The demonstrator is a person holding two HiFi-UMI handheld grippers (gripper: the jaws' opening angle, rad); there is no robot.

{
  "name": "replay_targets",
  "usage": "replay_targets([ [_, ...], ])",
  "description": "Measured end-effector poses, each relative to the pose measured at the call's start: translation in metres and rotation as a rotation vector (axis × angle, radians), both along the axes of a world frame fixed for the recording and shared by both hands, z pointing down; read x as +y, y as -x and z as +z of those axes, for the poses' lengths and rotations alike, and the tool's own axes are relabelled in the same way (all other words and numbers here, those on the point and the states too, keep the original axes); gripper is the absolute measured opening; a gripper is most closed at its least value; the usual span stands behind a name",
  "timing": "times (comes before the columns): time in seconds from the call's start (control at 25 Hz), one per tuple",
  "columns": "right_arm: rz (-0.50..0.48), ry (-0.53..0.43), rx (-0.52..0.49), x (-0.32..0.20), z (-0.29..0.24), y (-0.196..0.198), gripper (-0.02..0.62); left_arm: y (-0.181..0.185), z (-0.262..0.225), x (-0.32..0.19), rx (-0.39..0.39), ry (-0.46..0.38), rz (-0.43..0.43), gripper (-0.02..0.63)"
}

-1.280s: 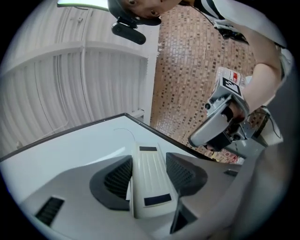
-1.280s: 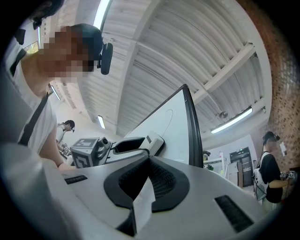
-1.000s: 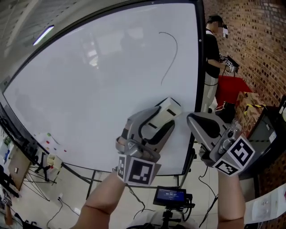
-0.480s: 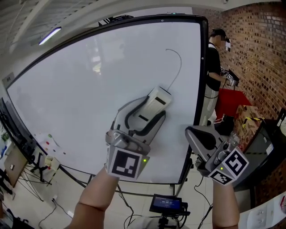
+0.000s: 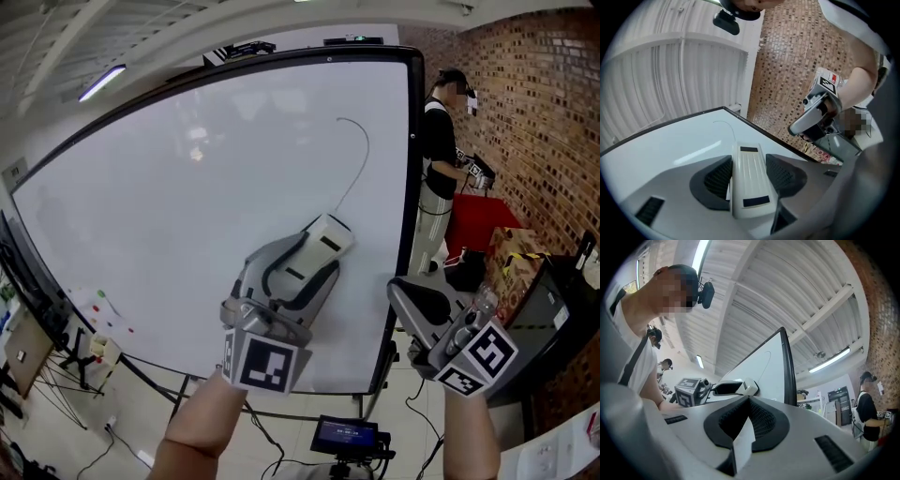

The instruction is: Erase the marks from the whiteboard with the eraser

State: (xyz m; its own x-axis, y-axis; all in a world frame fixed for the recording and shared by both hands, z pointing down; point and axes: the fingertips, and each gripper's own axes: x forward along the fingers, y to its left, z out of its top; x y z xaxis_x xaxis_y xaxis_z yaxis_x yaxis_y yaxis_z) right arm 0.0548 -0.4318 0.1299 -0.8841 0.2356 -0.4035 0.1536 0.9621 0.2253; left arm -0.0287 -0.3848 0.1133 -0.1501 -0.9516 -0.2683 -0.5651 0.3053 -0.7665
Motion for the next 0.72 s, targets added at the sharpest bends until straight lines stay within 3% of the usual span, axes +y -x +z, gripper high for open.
replay_targets([
  [0.12,-0.007,-0.005,-0.002,0.002,-0.002,0.0,0.011,-0.006,-0.013,-0.005,0.011,-0.021,0.04,0.236],
  [0.24,-0.008,-0.003,-0.006,0.002,-0.005,0.0,0.011,-0.009,-0.047,-0.005,0.028,-0.12,0.101,0.239],
  [0.48,-0.002,-0.001,-0.007,0.003,-0.005,-0.004,0.011,0.003,-0.097,0.015,0.049,-0.24,0.044,0.242],
  [0.56,0.001,0.001,-0.007,0.001,-0.006,-0.006,0.011,0.0,-0.095,0.012,0.057,-0.217,0.064,0.233],
  [0.72,-0.003,0.004,-0.009,-0.003,-0.006,-0.005,0.011,-0.017,-0.061,-0.012,0.043,-0.056,0.105,0.233],
])
